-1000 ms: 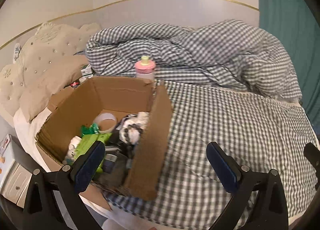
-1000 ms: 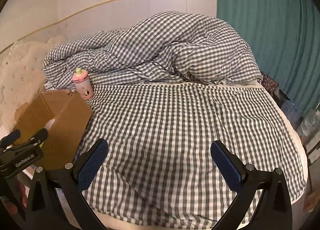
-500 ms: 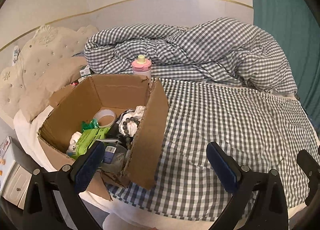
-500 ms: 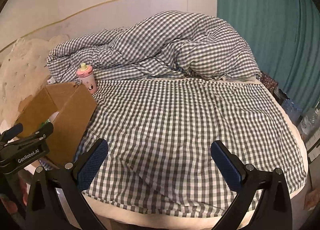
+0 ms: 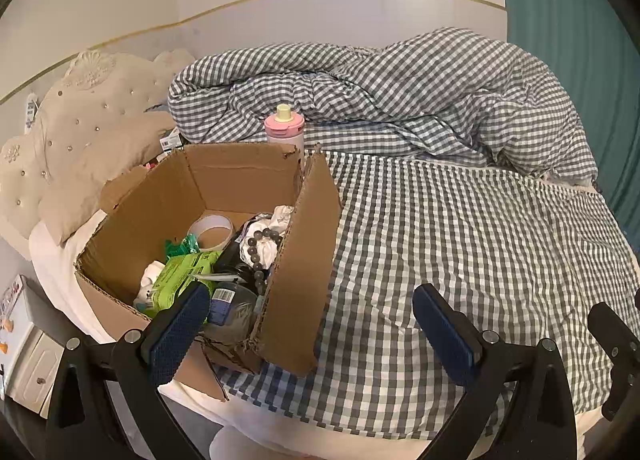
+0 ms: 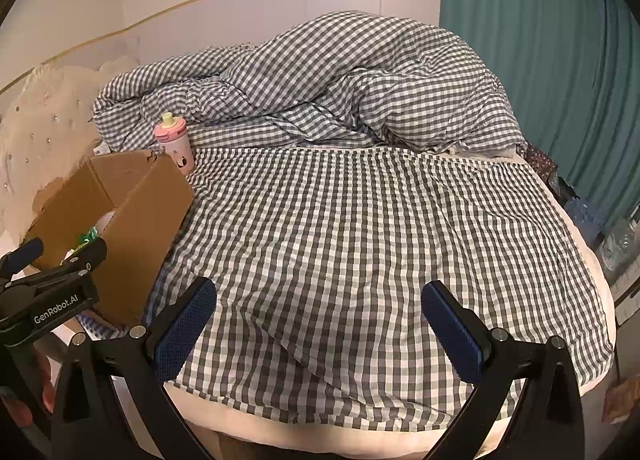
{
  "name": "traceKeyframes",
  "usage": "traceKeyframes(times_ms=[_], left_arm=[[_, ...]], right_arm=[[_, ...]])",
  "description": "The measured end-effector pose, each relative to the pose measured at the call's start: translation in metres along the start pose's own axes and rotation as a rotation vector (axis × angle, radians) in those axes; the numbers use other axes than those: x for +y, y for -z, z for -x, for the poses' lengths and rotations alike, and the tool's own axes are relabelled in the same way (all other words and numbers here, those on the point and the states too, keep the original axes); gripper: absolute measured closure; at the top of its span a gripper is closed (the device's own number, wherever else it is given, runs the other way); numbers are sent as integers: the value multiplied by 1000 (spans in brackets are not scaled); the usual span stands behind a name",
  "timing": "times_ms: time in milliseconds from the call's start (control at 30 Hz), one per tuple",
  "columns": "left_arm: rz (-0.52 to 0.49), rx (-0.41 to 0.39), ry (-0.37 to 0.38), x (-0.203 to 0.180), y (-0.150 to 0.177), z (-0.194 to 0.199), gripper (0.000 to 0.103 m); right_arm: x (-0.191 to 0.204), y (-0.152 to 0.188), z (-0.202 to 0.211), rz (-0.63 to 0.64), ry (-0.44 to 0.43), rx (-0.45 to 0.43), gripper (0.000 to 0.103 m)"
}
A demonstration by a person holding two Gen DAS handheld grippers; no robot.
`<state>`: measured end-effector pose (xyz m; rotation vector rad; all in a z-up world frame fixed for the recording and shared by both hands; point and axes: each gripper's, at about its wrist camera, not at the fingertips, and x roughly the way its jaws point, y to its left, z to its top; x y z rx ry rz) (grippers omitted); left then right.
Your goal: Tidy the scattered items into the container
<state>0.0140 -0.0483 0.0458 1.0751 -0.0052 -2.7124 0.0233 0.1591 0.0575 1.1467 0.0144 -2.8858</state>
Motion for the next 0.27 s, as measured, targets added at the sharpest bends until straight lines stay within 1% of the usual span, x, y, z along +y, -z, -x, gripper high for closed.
traceKeyframes(times_ms=[100,200,267], left_arm=[[-4,-20,-37,-1,2,1,0],[14,-63,-14,0,5,6,0],[35,-68,5,2,4,8,0]], right_arm=[[-1,0,-2,-2,-4,8,0],[-2,1,-5,-4,1,18,0],[-4,1,-7,-8,1,21,0]])
